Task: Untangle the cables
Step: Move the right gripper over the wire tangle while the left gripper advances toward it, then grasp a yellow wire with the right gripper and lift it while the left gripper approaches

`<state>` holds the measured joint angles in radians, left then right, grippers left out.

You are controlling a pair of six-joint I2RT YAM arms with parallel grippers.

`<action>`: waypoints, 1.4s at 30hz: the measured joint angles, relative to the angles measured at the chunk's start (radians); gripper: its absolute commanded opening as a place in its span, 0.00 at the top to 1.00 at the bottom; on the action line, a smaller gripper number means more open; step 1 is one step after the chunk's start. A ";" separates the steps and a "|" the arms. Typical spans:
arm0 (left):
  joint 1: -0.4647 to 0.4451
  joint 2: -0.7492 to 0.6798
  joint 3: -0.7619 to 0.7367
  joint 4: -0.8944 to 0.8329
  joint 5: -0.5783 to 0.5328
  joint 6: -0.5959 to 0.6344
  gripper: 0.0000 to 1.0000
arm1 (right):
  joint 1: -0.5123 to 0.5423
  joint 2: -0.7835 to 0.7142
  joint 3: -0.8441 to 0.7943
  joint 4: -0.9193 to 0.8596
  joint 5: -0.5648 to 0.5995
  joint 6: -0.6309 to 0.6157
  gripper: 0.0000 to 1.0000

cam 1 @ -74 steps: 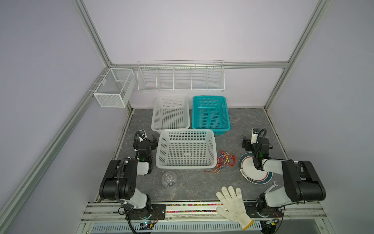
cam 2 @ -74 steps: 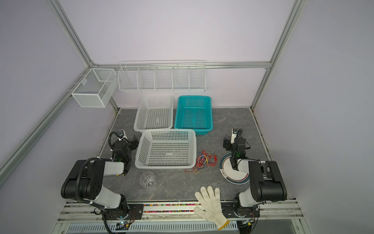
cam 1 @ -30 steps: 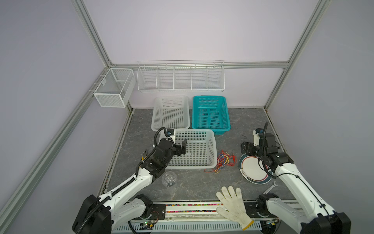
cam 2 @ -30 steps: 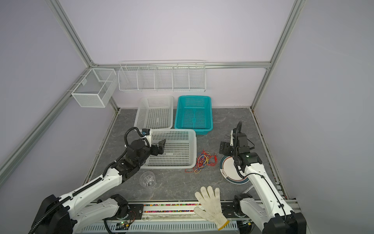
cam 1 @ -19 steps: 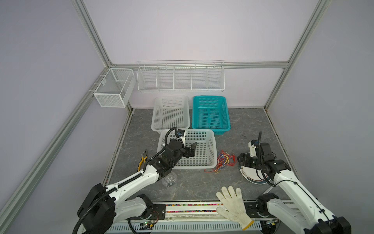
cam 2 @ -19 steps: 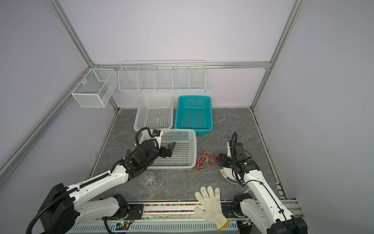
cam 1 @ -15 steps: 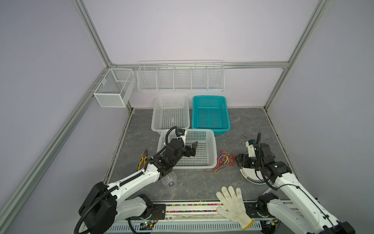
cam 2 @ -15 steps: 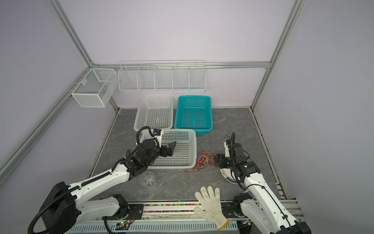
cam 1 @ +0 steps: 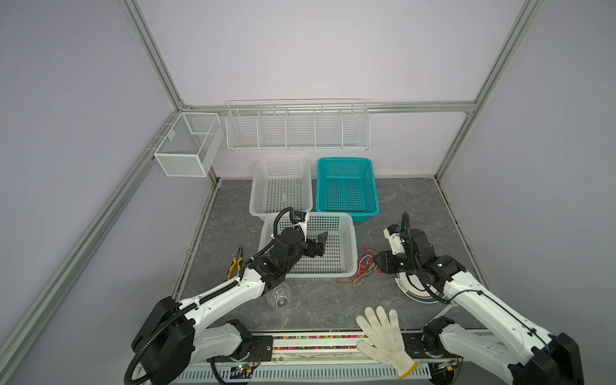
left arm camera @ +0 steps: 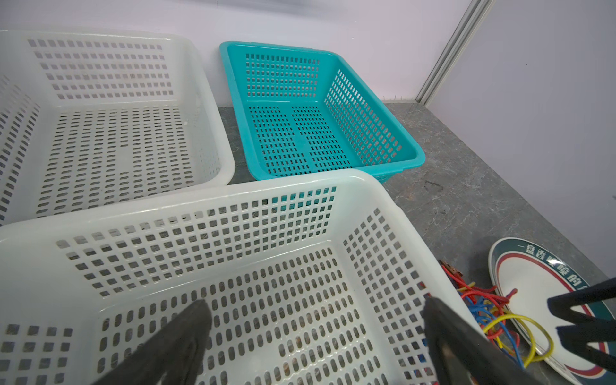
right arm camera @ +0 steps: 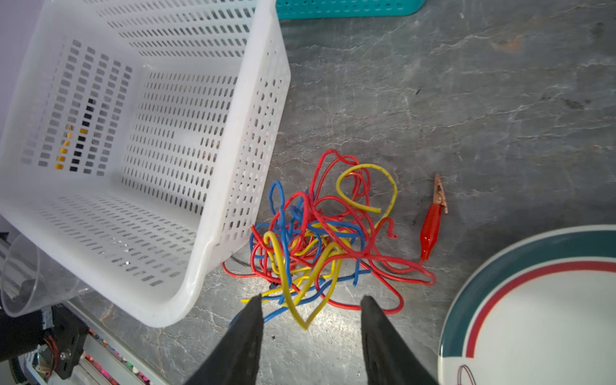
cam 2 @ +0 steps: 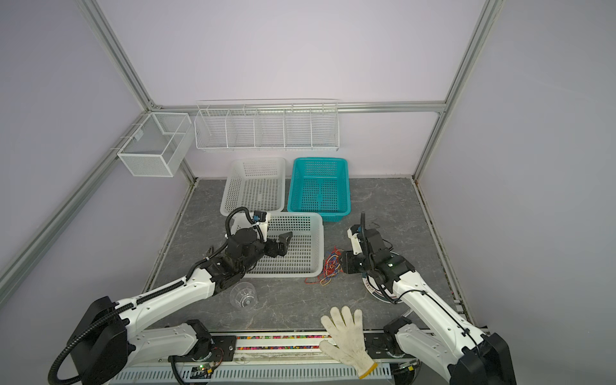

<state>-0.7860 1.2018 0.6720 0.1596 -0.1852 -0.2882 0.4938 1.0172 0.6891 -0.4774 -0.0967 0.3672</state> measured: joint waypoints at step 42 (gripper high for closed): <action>-0.158 0.404 0.420 0.083 0.192 0.179 0.24 | 0.077 -0.033 0.294 -0.038 0.201 -0.159 0.93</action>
<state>-0.9443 1.6058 1.0916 0.2424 0.0063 -0.1097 0.5713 0.9840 0.9829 -0.5152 0.1047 0.2077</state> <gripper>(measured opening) 0.777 0.068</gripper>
